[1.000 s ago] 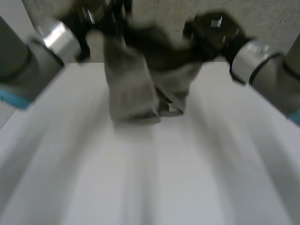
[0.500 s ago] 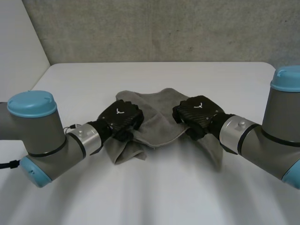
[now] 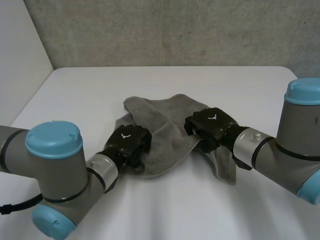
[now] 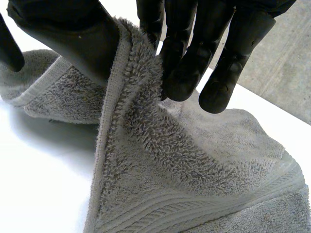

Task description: Fold the towel.

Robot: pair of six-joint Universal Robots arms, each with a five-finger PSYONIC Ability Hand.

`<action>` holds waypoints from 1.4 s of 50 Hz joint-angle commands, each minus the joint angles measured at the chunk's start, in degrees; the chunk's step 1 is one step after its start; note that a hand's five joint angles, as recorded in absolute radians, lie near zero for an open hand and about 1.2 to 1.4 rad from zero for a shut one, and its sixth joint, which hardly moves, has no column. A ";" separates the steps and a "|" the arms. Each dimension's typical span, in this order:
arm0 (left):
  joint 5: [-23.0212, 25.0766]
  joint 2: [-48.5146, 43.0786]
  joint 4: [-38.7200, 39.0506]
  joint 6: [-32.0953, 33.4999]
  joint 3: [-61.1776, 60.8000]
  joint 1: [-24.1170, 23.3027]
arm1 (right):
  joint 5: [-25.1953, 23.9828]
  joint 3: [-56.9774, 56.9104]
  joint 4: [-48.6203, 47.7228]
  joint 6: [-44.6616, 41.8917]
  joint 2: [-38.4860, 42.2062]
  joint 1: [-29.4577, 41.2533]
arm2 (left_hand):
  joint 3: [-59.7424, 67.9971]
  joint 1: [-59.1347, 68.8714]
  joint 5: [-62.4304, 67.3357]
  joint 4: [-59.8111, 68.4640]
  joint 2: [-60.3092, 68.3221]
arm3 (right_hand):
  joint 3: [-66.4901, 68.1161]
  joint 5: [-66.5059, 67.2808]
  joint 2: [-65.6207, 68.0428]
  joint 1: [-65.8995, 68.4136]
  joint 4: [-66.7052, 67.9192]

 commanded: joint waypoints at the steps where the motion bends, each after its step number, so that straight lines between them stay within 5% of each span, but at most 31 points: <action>1: -4.98 -0.90 0.50 0.23 0.06 -2.59 | 0.17 0.75 -0.43 -0.03 0.10 -0.07 | -4.23 -3.24 -3.07 -4.12 -3.94 | 4.05 2.61 5.13 3.10 3.56; 26: -6.92 1.21 7.45 2.08 -9.69 -3.56 | 0.53 0.57 -0.96 0.14 0.02 -0.34 | -19.88 -18.89 -18.73 -19.78 -19.59 | 4.05 2.61 5.13 3.10 3.56; 44: -10.79 -4.32 19.40 16.84 -8.90 -1.54 | 0.53 0.75 -0.96 0.14 0.02 -0.60 | -19.37 -18.39 -18.22 -19.27 -19.09 | 4.05 2.61 5.13 3.10 3.56; 57: -12.98 -2.49 19.49 17.99 -11.36 -1.18 | 0.79 0.22 -2.10 4.61 -0.42 -2.53 | -19.37 -18.39 -18.22 -19.27 -19.09 | 4.05 2.61 5.13 3.10 3.56; 65: -12.99 -2.39 19.67 17.99 -10.22 2.41 | 0.79 -0.04 -1.93 6.38 -0.42 -3.68 | -17.20 -16.21 -16.04 -17.10 -16.91 | 4.05 2.61 5.13 3.10 3.56; 70: -12.81 -1.35 19.31 17.55 -8.73 5.92 | 0.70 0.57 -1.67 6.30 -0.69 -3.68 | 1.25 2.23 2.40 1.35 1.53 | 4.05 2.61 5.13 3.10 3.56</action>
